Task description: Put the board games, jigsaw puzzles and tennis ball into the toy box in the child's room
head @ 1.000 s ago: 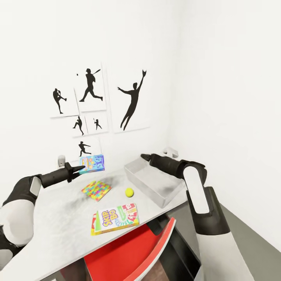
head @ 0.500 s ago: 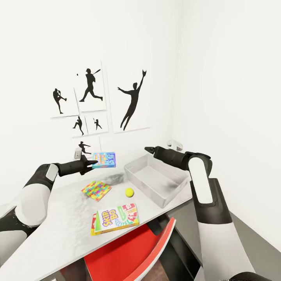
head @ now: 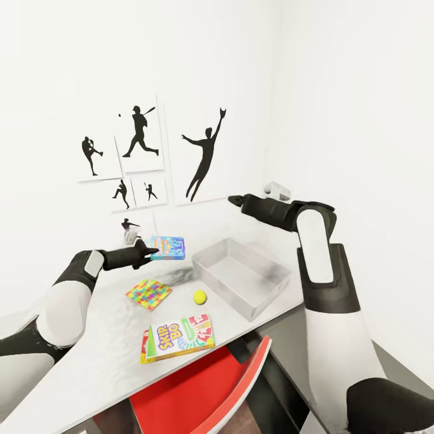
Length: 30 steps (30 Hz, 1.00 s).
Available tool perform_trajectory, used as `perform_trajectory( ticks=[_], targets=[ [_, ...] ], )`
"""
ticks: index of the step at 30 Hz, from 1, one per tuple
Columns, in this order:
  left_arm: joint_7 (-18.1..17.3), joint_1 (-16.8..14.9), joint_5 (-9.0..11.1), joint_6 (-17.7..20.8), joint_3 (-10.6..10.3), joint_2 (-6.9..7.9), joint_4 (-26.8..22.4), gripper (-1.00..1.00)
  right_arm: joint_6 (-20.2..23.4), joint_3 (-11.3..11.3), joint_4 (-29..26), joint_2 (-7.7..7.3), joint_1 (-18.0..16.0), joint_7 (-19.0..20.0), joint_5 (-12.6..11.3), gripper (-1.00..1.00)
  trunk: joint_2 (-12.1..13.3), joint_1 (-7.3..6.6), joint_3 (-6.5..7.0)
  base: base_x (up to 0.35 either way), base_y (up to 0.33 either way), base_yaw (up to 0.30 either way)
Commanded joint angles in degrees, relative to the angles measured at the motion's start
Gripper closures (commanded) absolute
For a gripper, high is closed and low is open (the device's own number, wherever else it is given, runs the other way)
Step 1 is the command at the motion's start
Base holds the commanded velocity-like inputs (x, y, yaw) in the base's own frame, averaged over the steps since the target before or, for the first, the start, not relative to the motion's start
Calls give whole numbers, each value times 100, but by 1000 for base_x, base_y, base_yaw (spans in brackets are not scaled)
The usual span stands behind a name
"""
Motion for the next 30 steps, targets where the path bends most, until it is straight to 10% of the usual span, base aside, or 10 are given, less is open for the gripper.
perform_trajectory(
  ticks=[1, 15, 30],
  targets=[
    [130, -11, 115, -31, 42, -46, 11, 100, 14, 1, 9, 3, -120, -72, -61, -100, -14, 4, -14, 0, 0, 0],
    [2488, -314, 2116, -674, 30, -693, 35, 100, 14, 317, 828, 0, -1293, -100, -91, -100, -14, 4, -14, 0, 0, 0],
    [3366, -904, 2328, -1926, 30, -1204, 954, 100, 14, 318, 1301, -74, -1452, -94, -735, -100, -14, 4, -14, 0, 0, 0]
  ],
)
